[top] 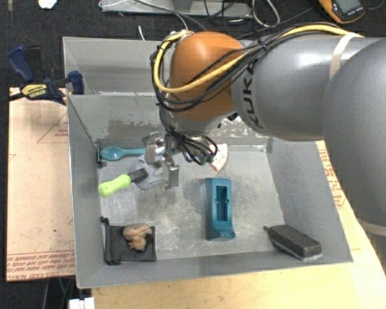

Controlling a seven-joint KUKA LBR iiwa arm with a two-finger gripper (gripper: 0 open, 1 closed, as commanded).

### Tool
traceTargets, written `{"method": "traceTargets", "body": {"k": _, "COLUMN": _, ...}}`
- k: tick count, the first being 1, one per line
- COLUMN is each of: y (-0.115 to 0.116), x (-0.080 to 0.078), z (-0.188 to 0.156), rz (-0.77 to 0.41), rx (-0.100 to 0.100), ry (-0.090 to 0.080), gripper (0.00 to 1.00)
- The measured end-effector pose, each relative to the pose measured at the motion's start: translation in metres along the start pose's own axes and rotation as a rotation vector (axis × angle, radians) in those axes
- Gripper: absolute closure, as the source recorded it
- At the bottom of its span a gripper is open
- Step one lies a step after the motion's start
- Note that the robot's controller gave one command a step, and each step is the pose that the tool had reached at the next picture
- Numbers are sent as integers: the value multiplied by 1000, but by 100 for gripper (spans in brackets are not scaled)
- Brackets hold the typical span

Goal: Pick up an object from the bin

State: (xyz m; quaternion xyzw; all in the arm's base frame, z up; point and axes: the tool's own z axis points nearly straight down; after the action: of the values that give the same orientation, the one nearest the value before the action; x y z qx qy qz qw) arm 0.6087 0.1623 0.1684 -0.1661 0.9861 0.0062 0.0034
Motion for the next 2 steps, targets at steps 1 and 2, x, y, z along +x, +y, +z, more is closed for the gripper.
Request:
{"method": "traceTargets", "body": {"k": 1, "y": 1, "x": -2, "z": -21, "rz": 1, "rx": 0, "ry": -10, "gripper": 100}}
{"method": "traceTargets", "body": {"k": 2, "y": 1, "x": -2, "z": -21, "rz": 1, "rx": -1, "ry": -9, "gripper": 100}}
